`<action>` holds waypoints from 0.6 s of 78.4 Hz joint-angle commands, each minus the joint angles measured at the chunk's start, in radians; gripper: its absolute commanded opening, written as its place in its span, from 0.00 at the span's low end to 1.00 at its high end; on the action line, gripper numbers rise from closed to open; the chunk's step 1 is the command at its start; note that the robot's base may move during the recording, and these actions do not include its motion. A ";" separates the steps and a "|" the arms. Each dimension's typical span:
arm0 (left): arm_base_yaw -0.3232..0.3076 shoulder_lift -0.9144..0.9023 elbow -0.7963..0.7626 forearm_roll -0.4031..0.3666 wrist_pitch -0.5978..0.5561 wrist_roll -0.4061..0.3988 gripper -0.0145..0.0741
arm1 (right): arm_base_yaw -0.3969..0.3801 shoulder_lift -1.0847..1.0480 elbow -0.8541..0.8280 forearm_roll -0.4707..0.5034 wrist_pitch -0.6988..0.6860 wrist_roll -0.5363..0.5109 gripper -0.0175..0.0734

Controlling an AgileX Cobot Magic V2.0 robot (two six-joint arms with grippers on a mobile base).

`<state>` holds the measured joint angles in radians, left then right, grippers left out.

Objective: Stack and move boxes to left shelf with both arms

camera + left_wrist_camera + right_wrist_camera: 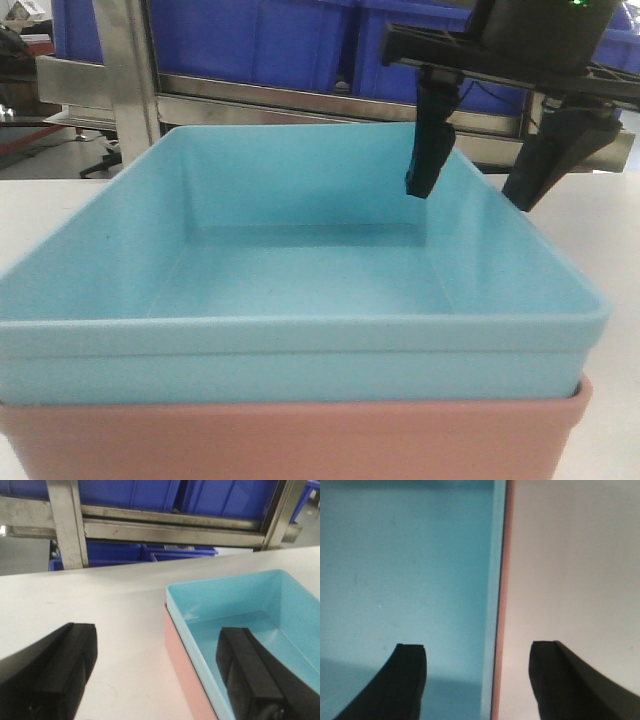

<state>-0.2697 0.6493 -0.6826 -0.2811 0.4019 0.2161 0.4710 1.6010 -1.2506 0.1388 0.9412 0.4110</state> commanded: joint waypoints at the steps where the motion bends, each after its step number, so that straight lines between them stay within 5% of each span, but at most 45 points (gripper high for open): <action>1: 0.004 0.075 -0.114 -0.012 0.030 0.002 0.62 | -0.001 -0.051 -0.032 -0.024 -0.014 -0.014 0.74; 16: -0.017 0.251 -0.288 -0.012 0.137 -0.017 0.62 | 0.000 -0.065 -0.032 -0.028 -0.013 -0.010 0.74; 28: -0.114 0.385 -0.387 0.060 0.193 -0.179 0.62 | 0.000 -0.076 -0.032 -0.030 -0.009 -0.005 0.74; 47: -0.312 0.609 -0.537 0.540 0.451 -0.799 0.62 | 0.000 -0.077 -0.032 -0.031 0.010 -0.005 0.74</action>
<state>-0.5292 1.2127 -1.1335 0.1044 0.8042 -0.3772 0.4710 1.5706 -1.2506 0.1149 0.9639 0.4110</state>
